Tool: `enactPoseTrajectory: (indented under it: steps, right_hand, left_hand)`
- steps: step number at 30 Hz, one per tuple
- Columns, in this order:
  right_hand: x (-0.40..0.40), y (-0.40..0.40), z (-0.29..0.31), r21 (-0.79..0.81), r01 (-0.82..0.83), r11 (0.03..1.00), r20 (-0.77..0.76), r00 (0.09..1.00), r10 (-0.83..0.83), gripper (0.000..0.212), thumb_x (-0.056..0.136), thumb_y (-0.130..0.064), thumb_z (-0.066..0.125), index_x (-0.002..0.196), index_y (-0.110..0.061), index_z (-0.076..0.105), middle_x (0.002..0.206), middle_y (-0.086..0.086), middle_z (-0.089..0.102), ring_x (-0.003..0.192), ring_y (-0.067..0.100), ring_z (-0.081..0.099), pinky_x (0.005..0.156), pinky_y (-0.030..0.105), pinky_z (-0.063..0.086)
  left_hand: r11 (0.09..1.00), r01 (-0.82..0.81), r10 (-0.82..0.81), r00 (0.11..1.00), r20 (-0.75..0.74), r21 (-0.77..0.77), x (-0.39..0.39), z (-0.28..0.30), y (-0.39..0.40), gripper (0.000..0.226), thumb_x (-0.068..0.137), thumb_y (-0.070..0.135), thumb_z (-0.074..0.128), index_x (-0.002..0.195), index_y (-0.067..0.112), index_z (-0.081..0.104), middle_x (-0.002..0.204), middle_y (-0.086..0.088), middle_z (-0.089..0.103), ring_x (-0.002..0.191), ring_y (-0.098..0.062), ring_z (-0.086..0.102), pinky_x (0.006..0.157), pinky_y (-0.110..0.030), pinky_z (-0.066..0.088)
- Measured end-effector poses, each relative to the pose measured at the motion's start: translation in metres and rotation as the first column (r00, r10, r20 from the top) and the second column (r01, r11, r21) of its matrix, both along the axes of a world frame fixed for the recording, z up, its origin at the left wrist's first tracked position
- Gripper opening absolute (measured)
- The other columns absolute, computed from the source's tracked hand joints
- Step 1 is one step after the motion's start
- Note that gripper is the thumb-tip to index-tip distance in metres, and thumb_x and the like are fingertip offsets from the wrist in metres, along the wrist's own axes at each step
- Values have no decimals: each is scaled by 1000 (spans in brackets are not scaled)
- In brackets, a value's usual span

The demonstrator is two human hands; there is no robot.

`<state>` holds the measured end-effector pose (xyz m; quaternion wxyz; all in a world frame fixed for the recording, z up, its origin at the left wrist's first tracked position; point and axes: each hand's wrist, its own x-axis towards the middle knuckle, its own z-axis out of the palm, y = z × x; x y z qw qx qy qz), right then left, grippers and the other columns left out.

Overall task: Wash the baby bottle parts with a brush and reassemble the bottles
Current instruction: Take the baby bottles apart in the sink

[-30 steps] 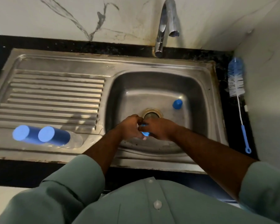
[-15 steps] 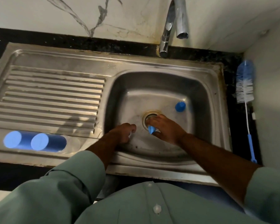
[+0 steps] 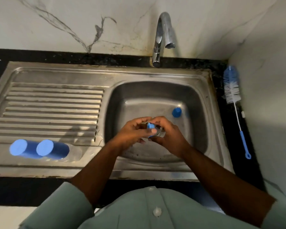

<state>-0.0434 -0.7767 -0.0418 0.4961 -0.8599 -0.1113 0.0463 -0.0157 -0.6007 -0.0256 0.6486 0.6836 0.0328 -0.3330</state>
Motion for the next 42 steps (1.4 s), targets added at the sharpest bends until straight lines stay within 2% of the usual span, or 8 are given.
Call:
enactPoseTrajectory:
  steps: [8, 15, 19, 23, 29, 34, 38, 42]
  right_hand:
    - [-10, -8, 37, 373, 213, 903, -82, 977, -197, 41, 73, 13, 72, 93, -23, 69, 93, -9, 70, 86, 2, 67, 80, 17, 52]
    - [-18, -3, 48, -65, 165, 984, 351, 927, -132, 17, 76, -2, 73, 93, -5, 75, 88, 8, 72, 81, 20, 68, 75, 36, 55]
    - [-22, -9, 54, -304, 97, 948, 494, 867, 69, 9, 79, -1, 68, 84, -3, 74, 81, 9, 71, 72, 21, 68, 63, 36, 57]
    - [-24, -23, 66, -562, -68, 824, 472, 792, 388, 11, 75, -2, 65, 84, -4, 71, 79, 9, 66, 66, 25, 65, 56, 34, 56]
    - [-19, -47, 100, -770, -445, 458, 128, 596, 792, 17, 71, 2, 73, 85, -6, 67, 87, 10, 65, 74, 26, 64, 61, 31, 55]
    - [-6, -71, 112, -742, -395, 542, 230, 609, 759, 33, 90, -12, 53, 119, -2, 63, 102, 17, 66, 84, 28, 65, 70, 33, 54]
    - [-3, -76, 108, -712, -392, 583, 235, 649, 724, 35, 97, -33, 46, 108, -8, 67, 95, 10, 66, 77, 24, 63, 64, 33, 54]
    - [-5, -66, 96, -595, -309, 742, 373, 711, 596, 3, 81, -11, 66, 80, -9, 68, 77, 3, 63, 66, 16, 57, 60, 28, 46]
  left_hand:
    - [935, -186, 176, 983, -61, -302, -10, 19, -8, 32, 82, 26, 64, 107, 7, 68, 88, -14, 74, 69, -20, 70, 64, -27, 59]
    - [961, -269, 271, 962, 37, -56, -23, 37, -30, 40, 98, 41, 53, 72, 14, 66, 52, -7, 54, 36, -16, 46, 38, -19, 35]
    - [985, -164, 171, 942, -289, 46, -25, 47, -35, 48, 94, 54, 43, 66, 16, 56, 46, 1, 42, 34, -9, 30, 35, -15, 19]
    - [993, -13, -60, 803, -593, -118, -21, 43, -34, 52, 92, 57, 40, 63, 15, 48, 40, 5, 39, 26, -2, 25, 28, -12, 14]
    - [977, 125, -211, 711, -671, -174, -32, 38, -48, 50, 90, 51, 40, 68, 8, 54, 39, 6, 37, 23, -3, 26, 26, -12, 16]
    - [977, 101, -199, 750, -631, -187, -25, 46, -60, 48, 88, 51, 42, 69, 9, 57, 40, 5, 37, 25, -3, 26, 29, -12, 19]
    - [983, 41, -141, 787, -600, -177, -28, 49, -66, 50, 91, 51, 41, 69, 9, 57, 42, 4, 40, 26, -3, 28, 27, -12, 21]
    - [985, -86, -1, 860, -510, -148, -31, 49, -73, 55, 96, 52, 33, 64, 12, 55, 45, 2, 38, 29, -4, 25, 30, -12, 17]
